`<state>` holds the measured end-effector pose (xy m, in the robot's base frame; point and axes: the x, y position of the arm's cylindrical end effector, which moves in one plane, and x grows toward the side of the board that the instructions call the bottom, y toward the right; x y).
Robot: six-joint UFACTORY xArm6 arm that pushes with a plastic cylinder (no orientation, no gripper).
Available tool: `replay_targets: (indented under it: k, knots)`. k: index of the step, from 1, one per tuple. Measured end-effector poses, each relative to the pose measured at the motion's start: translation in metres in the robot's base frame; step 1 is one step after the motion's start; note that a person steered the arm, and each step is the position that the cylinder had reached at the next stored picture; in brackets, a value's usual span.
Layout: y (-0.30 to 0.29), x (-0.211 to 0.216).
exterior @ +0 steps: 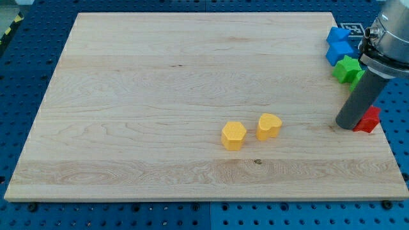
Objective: Place your arm to the top side of the yellow hexagon
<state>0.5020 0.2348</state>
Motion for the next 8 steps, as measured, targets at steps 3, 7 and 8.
replay_targets:
  k: [3,7,8]
  knots:
    - [-0.014,0.0]
    - [-0.067,-0.022]
    - [-0.112,-0.031]
